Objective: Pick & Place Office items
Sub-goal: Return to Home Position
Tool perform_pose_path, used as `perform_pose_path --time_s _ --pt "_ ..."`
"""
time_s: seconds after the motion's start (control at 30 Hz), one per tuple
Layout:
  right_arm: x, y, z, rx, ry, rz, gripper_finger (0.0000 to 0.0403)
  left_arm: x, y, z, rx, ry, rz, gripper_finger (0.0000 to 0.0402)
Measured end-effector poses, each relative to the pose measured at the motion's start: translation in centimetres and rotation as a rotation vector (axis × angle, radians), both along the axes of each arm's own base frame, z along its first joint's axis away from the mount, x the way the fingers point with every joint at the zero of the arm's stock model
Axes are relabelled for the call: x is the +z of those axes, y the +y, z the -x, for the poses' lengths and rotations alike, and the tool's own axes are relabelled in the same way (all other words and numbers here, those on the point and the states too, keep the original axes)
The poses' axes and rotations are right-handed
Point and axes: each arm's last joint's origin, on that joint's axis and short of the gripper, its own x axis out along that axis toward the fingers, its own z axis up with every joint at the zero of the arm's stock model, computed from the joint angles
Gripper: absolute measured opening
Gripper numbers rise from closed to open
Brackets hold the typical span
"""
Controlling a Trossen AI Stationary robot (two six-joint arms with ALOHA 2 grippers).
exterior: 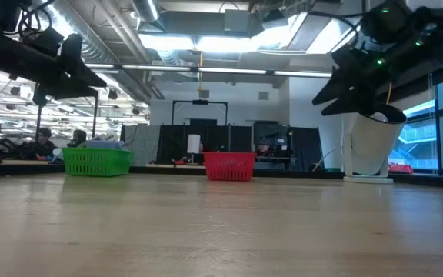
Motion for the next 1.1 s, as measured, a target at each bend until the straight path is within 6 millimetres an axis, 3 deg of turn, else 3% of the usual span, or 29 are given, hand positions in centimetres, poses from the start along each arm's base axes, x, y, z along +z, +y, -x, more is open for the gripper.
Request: perform_pose_path --time_s 0.27,0.57,1.1 --pt "-1.7 1.0 2.1 0.0 -0.122 0.036 0.0259 -0.5 0.1 0.2 0.059 0.042 0.016 0.0173" --pt "-3.8 1.6 3.2 0.038 -0.303 0.082 0.0259 -1.5 0.2 0.1 0.085 0.046 0.053 0.0173" --pt "-5.5 1.7 4.8 -0.006 -0.355 0.073 0.0258 -1.5 0.2 0.1 0.085 0.046 0.052 0.0173"
